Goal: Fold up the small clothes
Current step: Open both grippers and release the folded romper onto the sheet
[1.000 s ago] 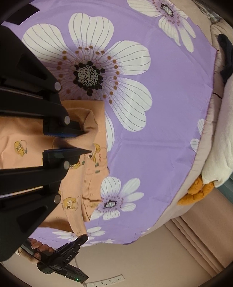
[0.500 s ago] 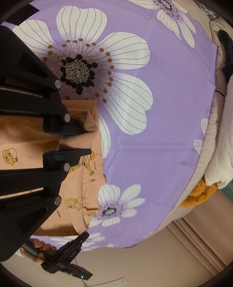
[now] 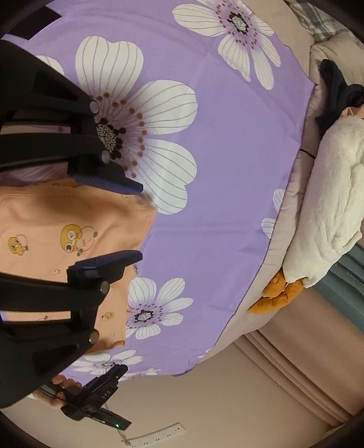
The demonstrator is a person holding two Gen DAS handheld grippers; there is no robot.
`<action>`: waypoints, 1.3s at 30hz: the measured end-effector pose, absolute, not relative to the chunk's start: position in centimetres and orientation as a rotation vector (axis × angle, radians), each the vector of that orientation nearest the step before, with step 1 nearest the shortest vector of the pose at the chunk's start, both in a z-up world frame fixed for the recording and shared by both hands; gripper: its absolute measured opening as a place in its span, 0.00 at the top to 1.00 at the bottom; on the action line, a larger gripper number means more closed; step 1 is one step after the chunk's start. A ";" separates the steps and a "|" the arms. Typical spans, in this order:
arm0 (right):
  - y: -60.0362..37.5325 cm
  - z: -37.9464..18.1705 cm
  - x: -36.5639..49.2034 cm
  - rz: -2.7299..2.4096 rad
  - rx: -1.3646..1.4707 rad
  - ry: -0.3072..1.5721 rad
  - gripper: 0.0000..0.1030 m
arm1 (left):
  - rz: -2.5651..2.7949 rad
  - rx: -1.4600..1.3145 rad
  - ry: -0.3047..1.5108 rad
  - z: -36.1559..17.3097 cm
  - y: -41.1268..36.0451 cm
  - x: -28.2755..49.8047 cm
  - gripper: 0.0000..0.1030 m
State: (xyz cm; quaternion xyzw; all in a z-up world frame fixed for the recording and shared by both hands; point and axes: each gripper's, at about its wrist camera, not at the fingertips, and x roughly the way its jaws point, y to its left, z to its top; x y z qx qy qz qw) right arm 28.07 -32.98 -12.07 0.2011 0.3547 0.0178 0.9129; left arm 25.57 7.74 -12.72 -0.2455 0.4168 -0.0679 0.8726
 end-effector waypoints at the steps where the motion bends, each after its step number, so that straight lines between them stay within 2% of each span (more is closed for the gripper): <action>1: -33.0 -12.1 28.1 0.038 0.408 0.734 0.59 | -0.143 -0.519 0.874 -12.7 7.9 25.5 0.60; 11: -30.9 -15.4 30.3 0.039 0.260 0.877 0.61 | -0.120 -0.510 0.970 -16.0 7.5 24.8 0.62; 13: -30.3 -15.6 30.6 0.029 0.217 0.880 0.73 | -0.130 -0.507 0.986 -16.6 7.1 24.9 0.65; 14: -30.0 -15.8 30.8 0.029 0.198 0.885 0.84 | -0.132 -0.503 0.990 -16.8 7.0 24.8 0.67; 15: -29.8 -15.9 30.9 0.031 0.188 0.889 0.90 | -0.141 -0.496 0.998 -17.1 6.7 24.8 0.72; 17: -29.5 -15.8 30.9 0.026 0.167 0.884 0.95 | -0.149 -0.482 1.011 -17.3 6.4 24.9 0.83; 18: -29.5 -15.6 30.7 0.023 0.162 0.872 0.95 | -0.146 -0.468 1.015 -17.4 6.2 24.9 0.92; 19: -29.5 -15.1 30.4 0.022 0.163 0.854 0.95 | -0.142 -0.444 1.015 -17.4 5.9 24.8 0.92; 27: -30.0 -12.1 29.6 -0.008 0.164 0.757 0.96 | -0.129 -0.403 0.997 -16.9 5.5 24.9 0.92; 34: -29.7 -15.1 31.3 -0.030 0.130 0.866 0.96 | -0.106 -0.376 1.003 -16.4 5.3 24.1 0.92; 39: -30.4 -14.8 29.3 -0.015 0.173 0.892 0.95 | -0.125 -0.413 0.990 -15.2 5.8 21.5 0.85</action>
